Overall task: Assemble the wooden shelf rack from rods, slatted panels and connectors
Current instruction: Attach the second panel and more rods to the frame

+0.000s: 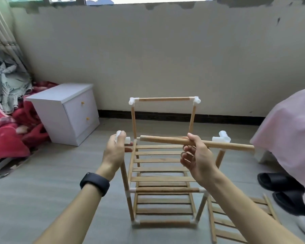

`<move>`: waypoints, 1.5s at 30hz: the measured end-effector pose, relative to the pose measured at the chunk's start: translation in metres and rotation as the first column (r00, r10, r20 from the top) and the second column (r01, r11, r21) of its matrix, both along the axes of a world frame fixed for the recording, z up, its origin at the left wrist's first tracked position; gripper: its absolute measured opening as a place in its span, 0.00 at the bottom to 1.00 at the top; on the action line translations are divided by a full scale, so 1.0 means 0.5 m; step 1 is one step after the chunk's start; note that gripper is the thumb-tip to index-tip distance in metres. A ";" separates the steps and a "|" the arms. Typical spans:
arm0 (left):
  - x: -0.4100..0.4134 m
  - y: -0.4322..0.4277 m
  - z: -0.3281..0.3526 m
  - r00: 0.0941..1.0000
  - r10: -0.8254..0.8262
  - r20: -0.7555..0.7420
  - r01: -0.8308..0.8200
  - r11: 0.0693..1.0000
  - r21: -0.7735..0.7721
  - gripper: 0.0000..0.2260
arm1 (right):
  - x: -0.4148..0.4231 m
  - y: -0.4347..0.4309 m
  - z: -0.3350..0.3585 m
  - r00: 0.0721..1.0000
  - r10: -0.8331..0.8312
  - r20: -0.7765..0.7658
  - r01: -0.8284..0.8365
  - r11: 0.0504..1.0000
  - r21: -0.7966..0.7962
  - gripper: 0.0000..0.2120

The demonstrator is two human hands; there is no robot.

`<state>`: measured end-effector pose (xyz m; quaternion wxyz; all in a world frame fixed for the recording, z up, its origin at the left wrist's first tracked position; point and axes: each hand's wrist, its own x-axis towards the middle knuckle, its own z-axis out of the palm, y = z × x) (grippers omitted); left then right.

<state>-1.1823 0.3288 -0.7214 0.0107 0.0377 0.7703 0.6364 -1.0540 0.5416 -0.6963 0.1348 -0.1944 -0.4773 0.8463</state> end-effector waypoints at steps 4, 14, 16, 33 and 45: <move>-0.014 -0.014 -0.005 0.998 -0.065 0.015 0.062 0.990 0.125 0.16 | -0.007 -0.004 -0.024 0.998 0.063 0.026 -0.063 0.998 -0.020 0.13; -0.007 -0.023 -0.012 0.995 -0.098 -0.015 0.099 0.986 0.133 0.17 | -0.027 -0.038 -0.044 0.989 0.147 -0.014 -0.147 0.989 -0.033 0.11; -0.005 -0.022 -0.013 0.996 -0.083 -0.019 0.084 0.986 0.140 0.17 | -0.028 -0.039 -0.045 0.989 0.144 -0.016 -0.145 0.989 -0.035 0.11; -0.005 -0.019 -0.023 0.994 -0.093 -0.052 0.099 0.987 0.129 0.17 | -0.076 -0.031 -0.034 0.945 0.323 -0.055 -0.328 0.938 -0.114 0.05; 0.005 -0.012 -0.019 0.992 -0.034 -0.122 0.042 0.997 0.058 0.20 | -0.070 -0.038 -0.027 0.955 0.294 -0.030 -0.296 0.949 -0.110 0.08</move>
